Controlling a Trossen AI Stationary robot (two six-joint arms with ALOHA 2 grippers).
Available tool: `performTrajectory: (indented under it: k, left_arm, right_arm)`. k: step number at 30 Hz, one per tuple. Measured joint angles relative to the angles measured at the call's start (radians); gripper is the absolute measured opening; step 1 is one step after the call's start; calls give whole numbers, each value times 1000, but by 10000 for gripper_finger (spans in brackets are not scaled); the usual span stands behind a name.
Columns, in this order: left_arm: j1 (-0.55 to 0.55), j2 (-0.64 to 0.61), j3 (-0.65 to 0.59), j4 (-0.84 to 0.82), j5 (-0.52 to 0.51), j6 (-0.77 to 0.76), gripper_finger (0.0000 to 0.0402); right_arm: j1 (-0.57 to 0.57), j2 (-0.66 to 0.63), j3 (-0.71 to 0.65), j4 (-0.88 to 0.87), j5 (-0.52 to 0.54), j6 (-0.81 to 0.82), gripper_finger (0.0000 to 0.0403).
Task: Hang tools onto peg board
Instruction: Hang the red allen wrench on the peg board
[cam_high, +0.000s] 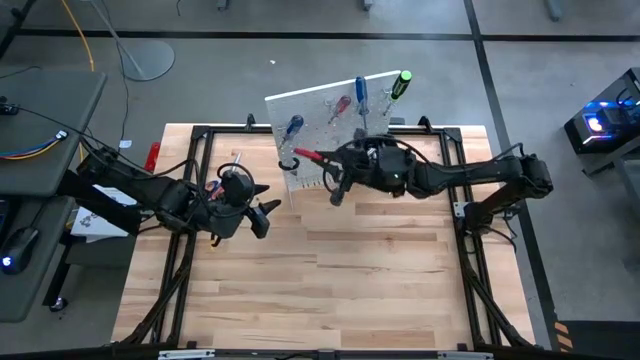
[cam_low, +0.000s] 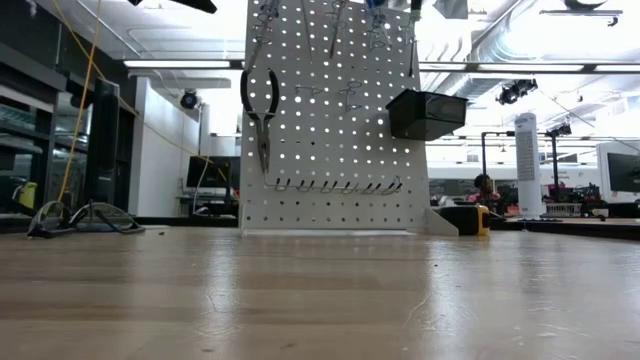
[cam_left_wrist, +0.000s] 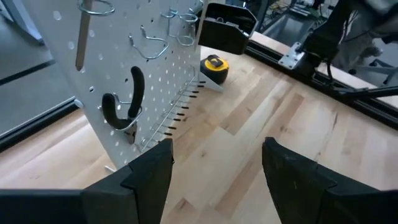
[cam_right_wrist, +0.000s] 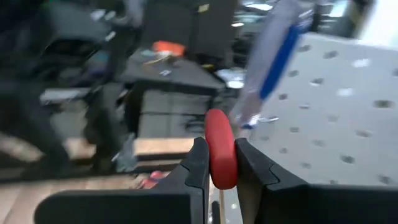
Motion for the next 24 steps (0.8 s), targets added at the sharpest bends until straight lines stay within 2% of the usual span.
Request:
performTrajectory:
  k: [5, 13, 24]
  left_arm:
    - [-4, 0, 0, 28, 10, 0, 227]
    - [-4, 0, 0, 39, 15, -2, 227]
    - [-2, 0, 0, 39, 1, -28, 227]
  right_arm:
    - [-103, 0, 0, -76, -204, -10, 34]
    - [-266, 0, 0, -44, -508, -20, 33]
    - [-374, 0, -7, -35, -700, -11, 33]
